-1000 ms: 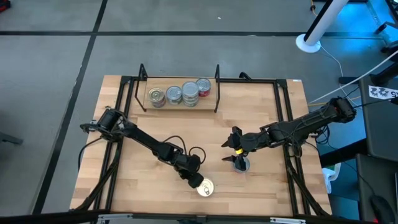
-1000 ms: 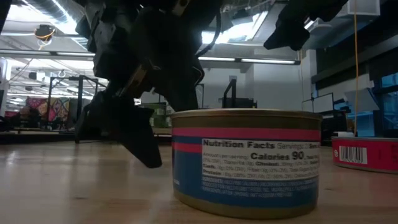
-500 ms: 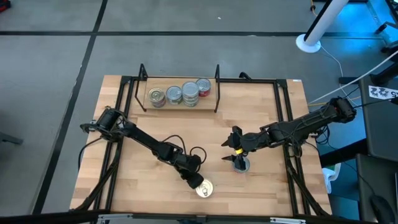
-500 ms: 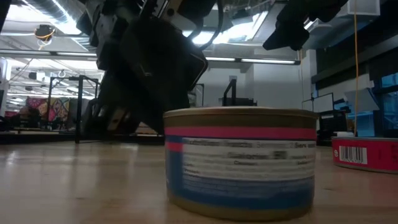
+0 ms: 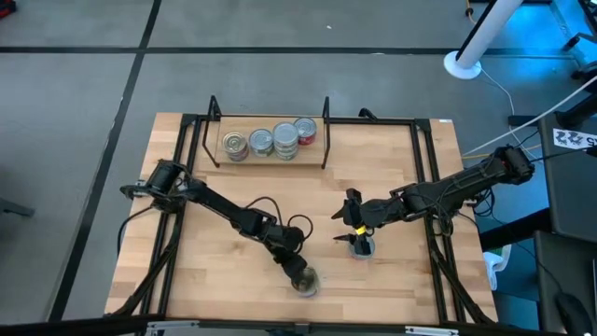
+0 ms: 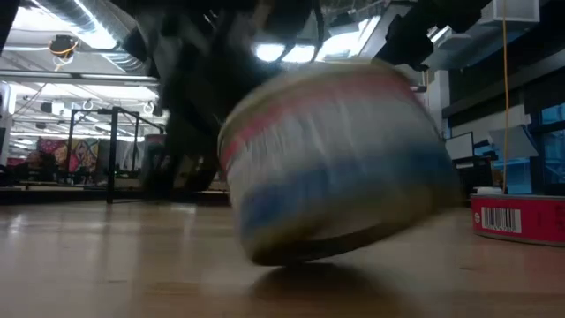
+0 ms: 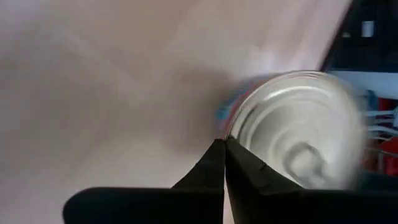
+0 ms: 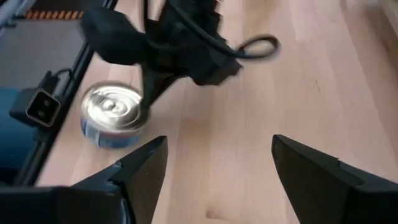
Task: Stack canned seafood by type on shelf
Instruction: Stack the blue tuna can on top of the other blue tuna can on the shelf
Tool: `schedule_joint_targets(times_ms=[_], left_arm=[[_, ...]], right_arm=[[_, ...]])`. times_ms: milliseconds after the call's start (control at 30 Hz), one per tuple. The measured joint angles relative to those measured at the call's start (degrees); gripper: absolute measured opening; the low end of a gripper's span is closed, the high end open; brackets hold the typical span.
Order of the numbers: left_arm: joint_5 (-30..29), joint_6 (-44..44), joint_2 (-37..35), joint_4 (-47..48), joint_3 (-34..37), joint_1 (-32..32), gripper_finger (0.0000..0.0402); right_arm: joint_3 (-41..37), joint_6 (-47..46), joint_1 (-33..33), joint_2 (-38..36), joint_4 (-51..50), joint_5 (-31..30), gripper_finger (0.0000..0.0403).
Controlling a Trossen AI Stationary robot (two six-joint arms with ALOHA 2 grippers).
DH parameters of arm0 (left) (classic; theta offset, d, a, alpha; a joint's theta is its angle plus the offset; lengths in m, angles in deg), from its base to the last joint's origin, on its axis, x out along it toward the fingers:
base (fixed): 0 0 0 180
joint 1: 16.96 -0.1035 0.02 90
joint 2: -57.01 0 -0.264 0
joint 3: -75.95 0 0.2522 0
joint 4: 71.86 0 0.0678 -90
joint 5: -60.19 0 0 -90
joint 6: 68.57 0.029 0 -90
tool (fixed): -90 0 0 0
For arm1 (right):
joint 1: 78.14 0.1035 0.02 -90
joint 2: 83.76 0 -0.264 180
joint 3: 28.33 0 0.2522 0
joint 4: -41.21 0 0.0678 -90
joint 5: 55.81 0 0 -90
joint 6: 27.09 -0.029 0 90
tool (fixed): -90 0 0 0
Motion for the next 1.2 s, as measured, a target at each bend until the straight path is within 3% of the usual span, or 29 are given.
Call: schedule_joint_targets(times_ms=[333,667,967,1200], left_arm=[[5.38,7.32,0.26,-0.98,0.14,-6.65,0.0],[7.59,8.4,0.15,0.2,0.14,-8.55,0.0],[7.33,8.35,0.15,1.47,0.07,-8.71,0.0],[6.99,7.28,0.13,1.55,0.05,-9.32,0.0]], right_arm=[[0.0,15.61,1.59,0.0,-0.03,-0.02,0.0289],[0.0,16.18,7.02,0.84,-0.04,-0.06,0.0289],[0.0,19.09,9.89,9.67,0.23,-4.27,0.0289],[-0.02,22.57,9.73,12.68,7.11,-1.45,0.0289]])
